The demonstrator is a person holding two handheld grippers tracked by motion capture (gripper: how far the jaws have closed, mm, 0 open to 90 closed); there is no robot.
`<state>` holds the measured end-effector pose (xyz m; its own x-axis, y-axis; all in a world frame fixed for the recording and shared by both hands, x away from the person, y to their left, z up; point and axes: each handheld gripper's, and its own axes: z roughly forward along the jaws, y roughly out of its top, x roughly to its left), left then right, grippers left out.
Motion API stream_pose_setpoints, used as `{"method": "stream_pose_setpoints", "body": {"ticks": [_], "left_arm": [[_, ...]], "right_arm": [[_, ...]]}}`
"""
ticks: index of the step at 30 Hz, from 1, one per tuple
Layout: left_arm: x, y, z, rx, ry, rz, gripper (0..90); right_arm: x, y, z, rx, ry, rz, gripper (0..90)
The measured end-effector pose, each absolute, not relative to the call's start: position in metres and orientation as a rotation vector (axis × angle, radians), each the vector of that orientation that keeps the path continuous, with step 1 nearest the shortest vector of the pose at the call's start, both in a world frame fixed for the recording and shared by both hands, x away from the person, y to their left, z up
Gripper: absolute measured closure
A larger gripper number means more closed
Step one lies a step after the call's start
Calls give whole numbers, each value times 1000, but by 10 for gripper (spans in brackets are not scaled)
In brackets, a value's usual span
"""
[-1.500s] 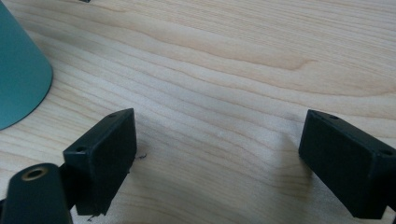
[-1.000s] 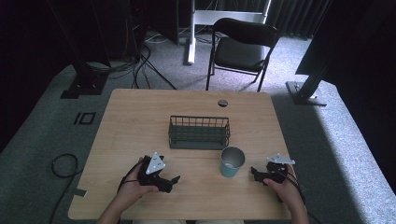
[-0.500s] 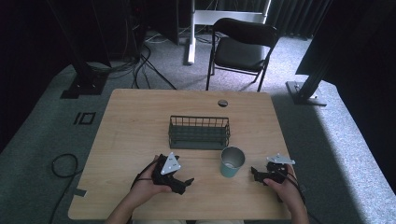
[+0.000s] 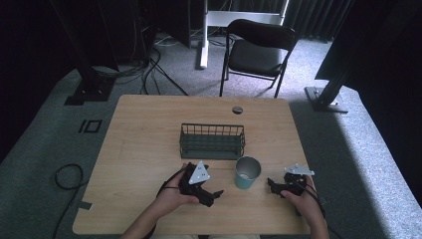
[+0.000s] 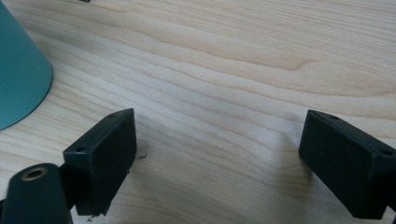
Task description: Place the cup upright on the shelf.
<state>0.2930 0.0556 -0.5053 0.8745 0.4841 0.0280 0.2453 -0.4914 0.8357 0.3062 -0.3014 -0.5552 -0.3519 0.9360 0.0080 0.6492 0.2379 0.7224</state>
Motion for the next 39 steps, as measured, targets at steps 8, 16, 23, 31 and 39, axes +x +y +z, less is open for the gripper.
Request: {"method": "stream_pose_setpoints", "body": {"ticks": [8,16,23,31,39], "left_arm": [[300,34,-508,2098,505,293,14],[307,17,-511,2061,502,262,15],[312,0,-515,2058,483,245,14],[318,-15,-517,2027,483,246,14],[324,-29,-523,2015,489,255,15]], "right_arm": [[306,-301,-555,1451,2088,898,108],[306,-301,-555,1451,2088,898,109],[306,-301,-555,1451,2088,899,109],[306,-301,-555,1451,2088,899,109],[306,-301,-555,1450,2089,900,109]]}}
